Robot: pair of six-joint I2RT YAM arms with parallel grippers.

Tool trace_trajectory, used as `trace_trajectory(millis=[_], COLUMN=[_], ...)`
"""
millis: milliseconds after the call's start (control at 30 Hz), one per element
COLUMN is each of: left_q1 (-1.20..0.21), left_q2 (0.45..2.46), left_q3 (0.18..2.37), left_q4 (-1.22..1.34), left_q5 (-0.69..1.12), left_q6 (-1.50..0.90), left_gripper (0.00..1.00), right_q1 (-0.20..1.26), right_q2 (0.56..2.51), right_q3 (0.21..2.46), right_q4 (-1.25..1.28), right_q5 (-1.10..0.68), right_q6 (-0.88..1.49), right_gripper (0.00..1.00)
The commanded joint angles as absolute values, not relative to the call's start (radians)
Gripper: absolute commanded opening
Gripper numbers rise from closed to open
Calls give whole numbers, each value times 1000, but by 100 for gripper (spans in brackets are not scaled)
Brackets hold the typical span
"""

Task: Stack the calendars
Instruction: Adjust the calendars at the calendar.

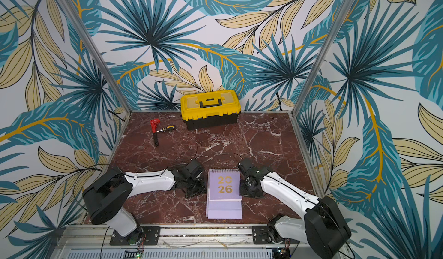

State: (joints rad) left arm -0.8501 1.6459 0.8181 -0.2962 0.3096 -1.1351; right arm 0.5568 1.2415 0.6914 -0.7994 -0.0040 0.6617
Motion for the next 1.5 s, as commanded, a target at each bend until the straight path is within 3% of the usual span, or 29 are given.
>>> trace_trajectory(millis=[0, 600, 933, 1033, 1067, 1100, 1133, 1200, 1233, 1367, 1467], left_q1=[-861, -874, -837, -776, -750, -726, -700, -648, -617, -530, -487], left_q2=[1651, 1673, 1600, 1524, 1488, 1460, 1424, 1360, 1326, 1181, 1073], left_q3=[853, 875, 905, 888, 887, 893, 906, 946, 973, 1028, 925], left_q4=[-333, -333, -504, -556, -579, -604, -640, -724, -768, -796, -540], left_q5=[298, 305, 208, 180, 166, 152, 127, 70, 24, -291, -514], left_q6=[-1135, -1132, -1067, -1029, -1009, -983, -948, -871, -827, -628, -342], left_gripper=[0, 0, 0, 0, 0, 8, 40, 78, 100, 100, 99], right_q1=[576, 589, 588, 588, 588, 588, 588, 588, 587, 588, 580], right_q2=[1269, 1279, 1228, 1181, 1165, 1148, 1125, 1072, 1045, 952, 863], right_q3=[676, 675, 744, 790, 814, 837, 864, 905, 920, 893, 644], right_q4=[-749, -687, -902, -956, -977, -995, -1013, -1022, -1002, -780, -254], right_q5=[-23, -99, 124, 196, 220, 247, 289, 384, 444, 746, 1003], right_q6=[661, 669, 666, 674, 668, 663, 660, 645, 623, 507, 273], right_gripper=[0, 0, 0, 9, 22, 38, 58, 98, 99, 99, 99])
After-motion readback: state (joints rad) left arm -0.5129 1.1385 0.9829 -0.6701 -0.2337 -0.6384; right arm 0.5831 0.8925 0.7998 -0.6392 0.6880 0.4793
